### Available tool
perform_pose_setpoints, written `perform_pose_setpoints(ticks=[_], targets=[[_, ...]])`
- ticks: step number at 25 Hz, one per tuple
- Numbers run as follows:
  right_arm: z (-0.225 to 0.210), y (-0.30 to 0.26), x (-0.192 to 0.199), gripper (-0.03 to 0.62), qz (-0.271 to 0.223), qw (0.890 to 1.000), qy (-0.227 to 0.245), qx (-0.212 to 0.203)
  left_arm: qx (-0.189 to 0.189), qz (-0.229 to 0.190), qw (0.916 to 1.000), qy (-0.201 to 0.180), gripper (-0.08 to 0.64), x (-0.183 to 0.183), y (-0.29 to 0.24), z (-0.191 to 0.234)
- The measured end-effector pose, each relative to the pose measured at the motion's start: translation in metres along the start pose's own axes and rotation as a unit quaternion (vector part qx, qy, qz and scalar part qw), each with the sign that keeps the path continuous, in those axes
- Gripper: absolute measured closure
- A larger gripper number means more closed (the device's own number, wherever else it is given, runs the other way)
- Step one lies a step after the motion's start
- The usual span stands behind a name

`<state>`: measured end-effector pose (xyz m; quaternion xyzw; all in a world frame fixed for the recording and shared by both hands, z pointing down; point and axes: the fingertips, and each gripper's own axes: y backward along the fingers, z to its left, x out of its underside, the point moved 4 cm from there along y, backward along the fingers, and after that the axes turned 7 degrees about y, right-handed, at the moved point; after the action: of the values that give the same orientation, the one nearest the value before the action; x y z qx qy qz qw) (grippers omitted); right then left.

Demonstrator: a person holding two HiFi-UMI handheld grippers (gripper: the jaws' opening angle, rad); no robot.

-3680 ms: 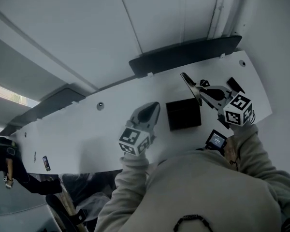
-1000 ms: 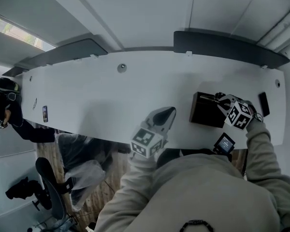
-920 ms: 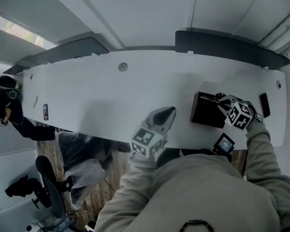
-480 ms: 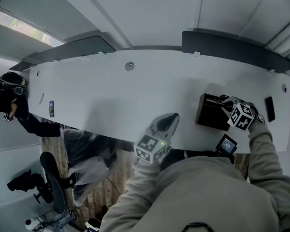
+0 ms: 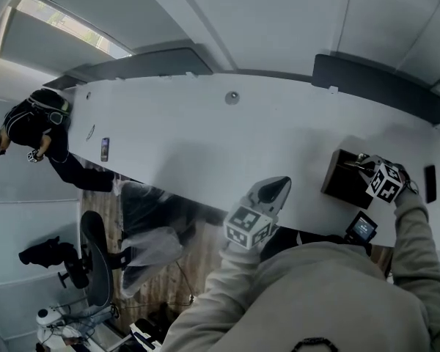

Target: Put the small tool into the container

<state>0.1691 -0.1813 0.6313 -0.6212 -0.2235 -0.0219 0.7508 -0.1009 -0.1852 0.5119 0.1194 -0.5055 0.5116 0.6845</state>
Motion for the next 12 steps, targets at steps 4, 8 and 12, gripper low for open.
perform_pose_setpoints(ticks=[4,8,12], targets=[[0.005,-0.004,0.004,0.566,0.0,1.0,-0.001,-0.009,0.004,0.005,1.0,-0.001,0.559,0.005,-0.002,-0.009],[0.008,-0.012,0.002,0.566,0.005,1.0,0.008,-0.01,0.0,0.003,1.0,0.006,0.56,0.009,0.004,-0.005],[0.01,-0.011,0.003,0.566,0.009,1.0,0.007,-0.006,0.013,-0.022,0.9991,0.033,0.56,0.005,0.009,-0.008]])
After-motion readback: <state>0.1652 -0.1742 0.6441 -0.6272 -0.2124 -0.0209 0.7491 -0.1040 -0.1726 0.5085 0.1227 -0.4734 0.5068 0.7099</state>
